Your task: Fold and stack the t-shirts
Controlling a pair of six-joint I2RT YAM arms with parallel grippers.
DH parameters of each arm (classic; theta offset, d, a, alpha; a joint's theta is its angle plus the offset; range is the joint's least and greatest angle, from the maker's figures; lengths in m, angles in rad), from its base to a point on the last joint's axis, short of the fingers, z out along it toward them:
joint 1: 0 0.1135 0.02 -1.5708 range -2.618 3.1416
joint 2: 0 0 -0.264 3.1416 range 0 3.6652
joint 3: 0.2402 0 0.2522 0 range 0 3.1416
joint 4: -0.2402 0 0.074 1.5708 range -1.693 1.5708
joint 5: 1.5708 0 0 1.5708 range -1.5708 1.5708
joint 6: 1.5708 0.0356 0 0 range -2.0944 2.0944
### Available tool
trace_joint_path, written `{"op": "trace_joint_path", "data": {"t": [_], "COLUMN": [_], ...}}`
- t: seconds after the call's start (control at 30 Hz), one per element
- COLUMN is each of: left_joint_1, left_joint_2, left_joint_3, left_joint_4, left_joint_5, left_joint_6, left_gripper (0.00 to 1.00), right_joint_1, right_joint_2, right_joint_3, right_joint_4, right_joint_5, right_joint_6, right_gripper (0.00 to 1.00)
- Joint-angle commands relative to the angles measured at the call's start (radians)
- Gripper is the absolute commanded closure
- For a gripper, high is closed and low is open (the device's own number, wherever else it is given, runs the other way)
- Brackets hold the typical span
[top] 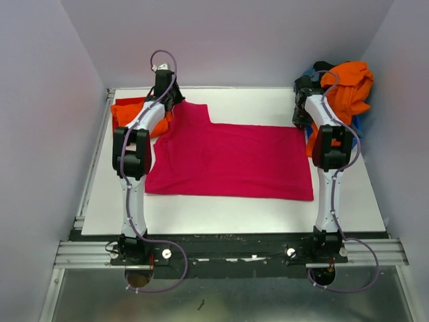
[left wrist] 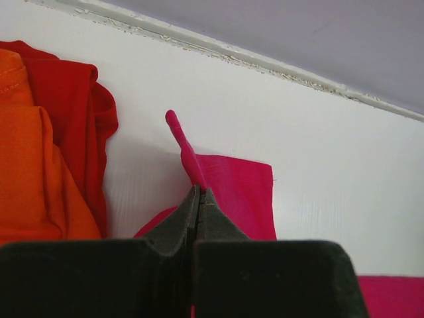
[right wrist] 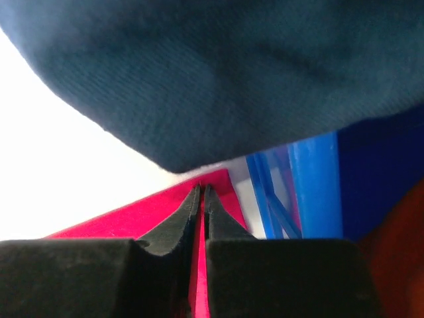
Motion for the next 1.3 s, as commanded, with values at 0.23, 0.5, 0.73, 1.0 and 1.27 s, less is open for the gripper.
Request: {"op": "trace_joint_path", "data": {"t": [0.23, 0.5, 0.73, 1.0, 1.27], "left_joint_1": [0.004, 0.003, 0.001, 0.003, 0.003], "left_joint_2": [-0.095, -0.148, -0.126, -0.096, -0.1], "left_joint_3": [-0.04, -0.08, -0.078, -0.038, -0.049], "left_joint_4": [0.036, 0.048, 0.045, 0.013, 0.013], "left_joint_5": [-0.013, -0.013, 0.019, 0.033, 0.03], "left_joint_6": [0.028, 0.033, 0.03, 0.046, 0.054], "left_gripper": [1.0, 1.0, 1.0, 1.0, 1.0], "right_joint_1": [-0.006, -0.004, 0.005, 0.002, -0.001], "right_joint_2": [-0.151, -0.216, -0.052, 0.091, 0.073], "right_joint_3": [-0.112, -0.181, -0.006, 0.147, 0.106], "right_joint_4": [0.066, 0.1, -0.003, -0.072, -0.083], "right_joint_5": [-0.043, -0.049, 0.006, 0.035, 0.011], "right_joint_6": [-0.011, -0.012, -0.009, -0.049, -0.045], "right_gripper": [0.99, 0.86, 0.68, 0.7, 0.55]}}
